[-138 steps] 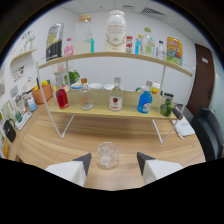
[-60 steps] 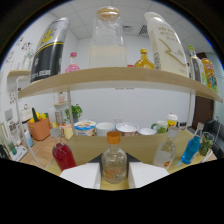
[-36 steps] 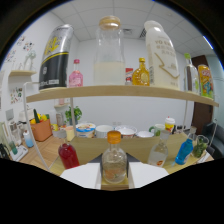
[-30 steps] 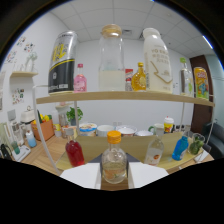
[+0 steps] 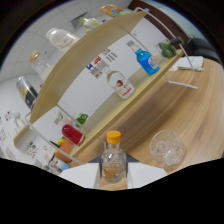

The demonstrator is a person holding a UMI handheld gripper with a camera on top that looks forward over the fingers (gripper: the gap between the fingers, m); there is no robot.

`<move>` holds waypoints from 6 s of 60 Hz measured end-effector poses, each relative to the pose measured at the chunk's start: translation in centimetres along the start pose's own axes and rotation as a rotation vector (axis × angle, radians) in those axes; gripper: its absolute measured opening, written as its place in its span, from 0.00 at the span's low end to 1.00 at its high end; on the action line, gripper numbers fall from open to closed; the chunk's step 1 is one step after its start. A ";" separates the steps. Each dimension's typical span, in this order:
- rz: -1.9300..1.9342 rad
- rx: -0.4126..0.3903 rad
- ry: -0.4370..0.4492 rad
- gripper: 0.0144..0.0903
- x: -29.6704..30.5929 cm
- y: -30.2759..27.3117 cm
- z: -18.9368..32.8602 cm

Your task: Make me a cup of Mount Fuji.

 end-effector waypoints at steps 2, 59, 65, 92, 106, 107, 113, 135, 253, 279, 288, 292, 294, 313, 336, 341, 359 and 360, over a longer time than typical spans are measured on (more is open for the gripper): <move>0.092 0.002 -0.025 0.28 0.1 0.0 0.1; 0.840 0.081 -0.255 0.28 -1.1 -3.9 -0.5; 0.464 0.132 -0.168 0.28 -3.0 -4.8 -2.3; -0.658 0.119 0.001 0.28 -9.5 6.1 1.6; -0.742 -0.022 0.132 0.28 -5.0 12.1 5.4; -0.746 -0.026 0.137 0.28 -4.8 12.2 5.6; -0.756 -0.064 0.170 0.28 -3.6 13.4 6.4; -0.711 -0.179 0.228 0.29 -1.8 15.1 7.0; -0.764 0.077 0.141 0.51 8.0 -21.5 3.5; -0.749 0.074 0.143 0.28 8.5 -21.3 3.6; -0.735 0.085 0.112 0.28 7.2 -20.9 0.6; -0.740 0.089 0.123 0.28 7.3 -20.2 -1.1; -0.730 0.080 0.129 0.28 7.7 -19.6 -1.8; -0.673 -0.014 0.225 0.28 13.7 -11.4 -4.2; -1.585 -0.042 0.425 0.28 14.9 -12.4 -2.7; -1.796 -0.073 0.434 0.28 14.5 -12.4 -2.3; -2.507 -0.148 0.472 0.28 12.3 -12.7 -0.6; -2.541 -0.153 0.471 0.28 12.2 -12.7 -0.6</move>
